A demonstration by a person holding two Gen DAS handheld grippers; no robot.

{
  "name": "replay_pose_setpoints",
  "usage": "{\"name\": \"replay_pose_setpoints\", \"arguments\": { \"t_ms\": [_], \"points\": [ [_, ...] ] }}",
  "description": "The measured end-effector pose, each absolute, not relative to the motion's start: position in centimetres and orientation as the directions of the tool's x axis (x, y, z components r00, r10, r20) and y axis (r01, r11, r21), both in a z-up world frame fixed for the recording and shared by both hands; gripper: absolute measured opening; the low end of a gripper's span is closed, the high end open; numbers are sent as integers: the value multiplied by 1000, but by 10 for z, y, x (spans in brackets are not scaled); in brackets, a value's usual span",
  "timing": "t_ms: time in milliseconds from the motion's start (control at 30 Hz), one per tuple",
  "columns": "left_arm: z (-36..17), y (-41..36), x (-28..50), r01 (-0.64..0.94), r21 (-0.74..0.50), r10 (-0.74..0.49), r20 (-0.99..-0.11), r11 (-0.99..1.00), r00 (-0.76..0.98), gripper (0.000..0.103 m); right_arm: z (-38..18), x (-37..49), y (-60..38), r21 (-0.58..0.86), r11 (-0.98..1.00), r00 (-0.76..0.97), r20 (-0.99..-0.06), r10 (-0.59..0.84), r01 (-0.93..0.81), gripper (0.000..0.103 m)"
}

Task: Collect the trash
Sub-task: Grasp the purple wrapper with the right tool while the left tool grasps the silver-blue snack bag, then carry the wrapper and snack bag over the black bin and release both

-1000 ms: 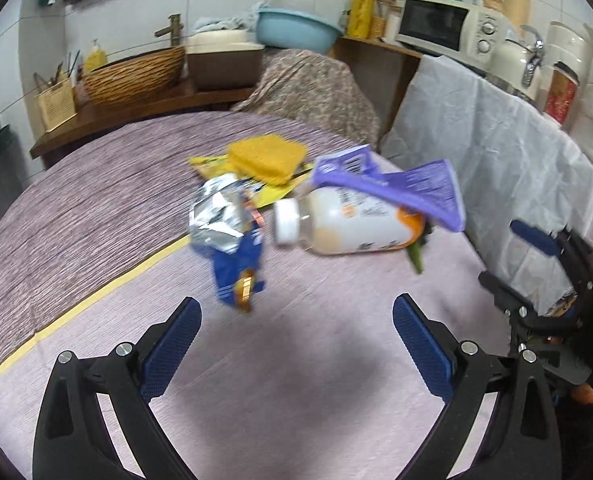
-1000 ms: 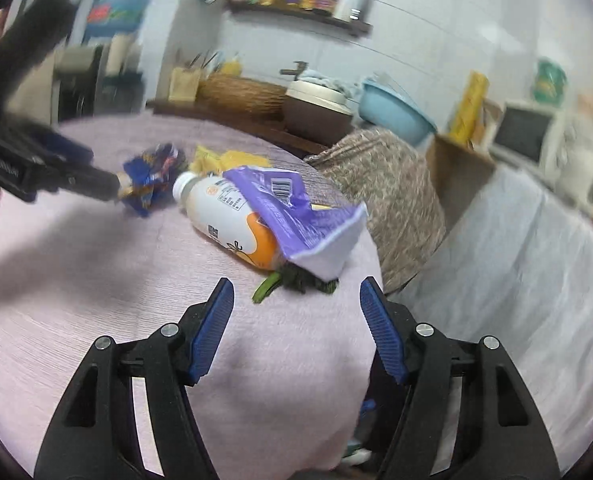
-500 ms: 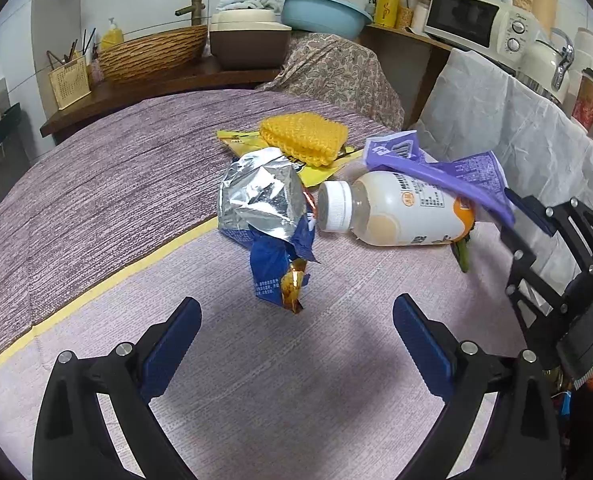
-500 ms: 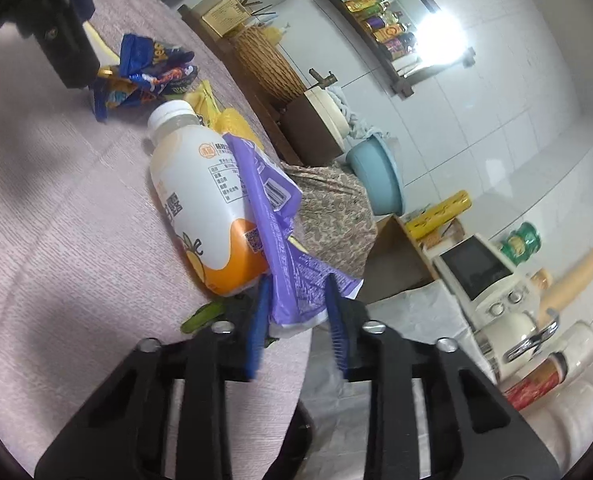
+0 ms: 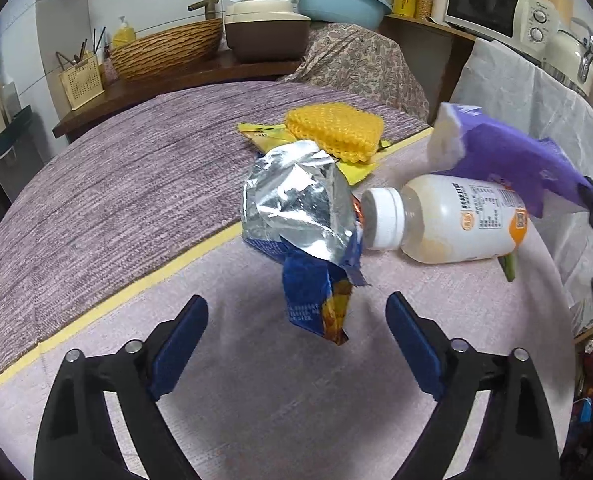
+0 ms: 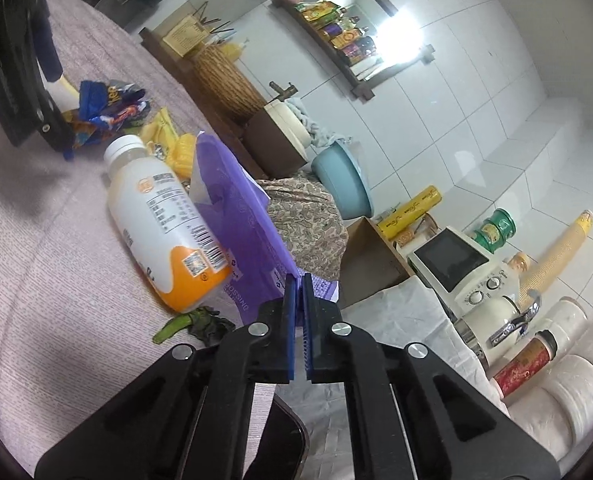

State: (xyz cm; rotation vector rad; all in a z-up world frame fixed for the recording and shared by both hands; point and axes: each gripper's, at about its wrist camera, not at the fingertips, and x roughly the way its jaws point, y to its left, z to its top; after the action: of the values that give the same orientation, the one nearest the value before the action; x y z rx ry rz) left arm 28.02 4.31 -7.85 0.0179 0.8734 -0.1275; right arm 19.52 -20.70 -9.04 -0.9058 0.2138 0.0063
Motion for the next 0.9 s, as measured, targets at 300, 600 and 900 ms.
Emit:
{"name": "replay_pose_setpoints", "arguments": {
  "t_ms": [300, 600, 900],
  "points": [
    [-84, 45, 287, 116, -84, -138, -770, 990, 623, 33, -80, 187, -217, -732, 678, 979, -181, -93, -71, 3],
    [-63, 62, 257, 134, -143, -196, -719, 981, 667, 32, -69, 170, -234, -642, 765, 978, -187, -90, -52, 3],
    [-18, 63, 202, 267, -224, -349, -605, 937, 716, 32, -50, 143, -260, -484, 873, 977, -206, -51, -57, 3]
  ]
}}
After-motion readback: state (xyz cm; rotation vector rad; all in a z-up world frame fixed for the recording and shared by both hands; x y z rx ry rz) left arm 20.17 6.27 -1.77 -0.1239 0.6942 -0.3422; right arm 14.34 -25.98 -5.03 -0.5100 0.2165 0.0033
